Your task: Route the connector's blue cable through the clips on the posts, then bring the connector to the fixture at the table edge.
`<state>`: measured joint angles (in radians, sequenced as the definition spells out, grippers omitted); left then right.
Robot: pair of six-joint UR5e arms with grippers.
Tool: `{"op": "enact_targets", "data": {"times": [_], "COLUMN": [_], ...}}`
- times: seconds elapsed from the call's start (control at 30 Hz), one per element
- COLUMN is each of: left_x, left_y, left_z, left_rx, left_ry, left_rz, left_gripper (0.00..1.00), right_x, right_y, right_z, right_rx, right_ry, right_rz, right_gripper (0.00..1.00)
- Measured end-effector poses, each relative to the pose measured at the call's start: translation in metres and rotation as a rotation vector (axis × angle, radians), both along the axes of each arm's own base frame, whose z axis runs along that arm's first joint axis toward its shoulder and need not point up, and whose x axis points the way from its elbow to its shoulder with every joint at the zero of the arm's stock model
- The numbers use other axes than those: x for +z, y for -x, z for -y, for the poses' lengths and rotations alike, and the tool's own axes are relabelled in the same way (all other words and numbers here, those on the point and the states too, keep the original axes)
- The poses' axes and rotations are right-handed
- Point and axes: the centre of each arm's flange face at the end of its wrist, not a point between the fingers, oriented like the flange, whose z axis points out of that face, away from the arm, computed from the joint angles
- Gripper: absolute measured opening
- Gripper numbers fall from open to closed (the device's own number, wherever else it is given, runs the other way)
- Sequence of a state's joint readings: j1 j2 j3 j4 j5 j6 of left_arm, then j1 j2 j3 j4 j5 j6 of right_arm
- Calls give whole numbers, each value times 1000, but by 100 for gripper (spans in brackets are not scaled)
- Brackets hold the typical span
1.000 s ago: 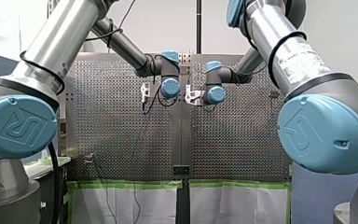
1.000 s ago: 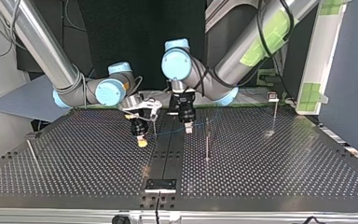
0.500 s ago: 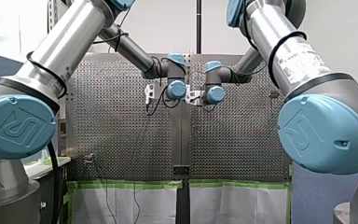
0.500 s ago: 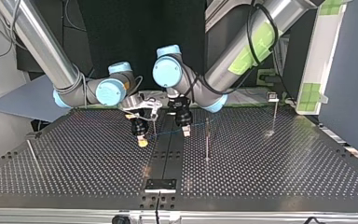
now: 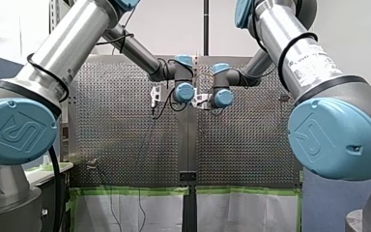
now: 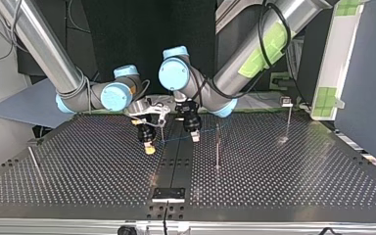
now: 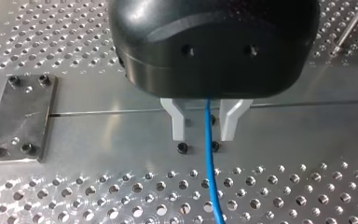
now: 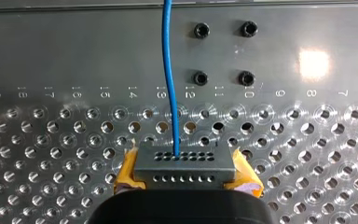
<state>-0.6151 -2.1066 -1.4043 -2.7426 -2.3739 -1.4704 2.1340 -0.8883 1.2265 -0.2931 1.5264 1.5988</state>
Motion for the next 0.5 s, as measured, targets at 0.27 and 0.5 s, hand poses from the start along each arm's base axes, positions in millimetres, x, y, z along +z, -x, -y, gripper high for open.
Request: {"op": "enact_targets", "data": {"times": [0.27,0.5], "left_x": [0,-1], "left_y": [1,3], "left_z": [2,2], "left_rx": [-3,-4], "left_ry": [-12,-9], "left_rz": [-2,-10], "left_gripper": [0,0], "right_x": [1,0], "right_y": [0,0], "right_z": [0,-1], "right_rx": [0,1], "right_ry": [2,-3], "right_rz": [1,-2], "right_gripper": [2,2]}}
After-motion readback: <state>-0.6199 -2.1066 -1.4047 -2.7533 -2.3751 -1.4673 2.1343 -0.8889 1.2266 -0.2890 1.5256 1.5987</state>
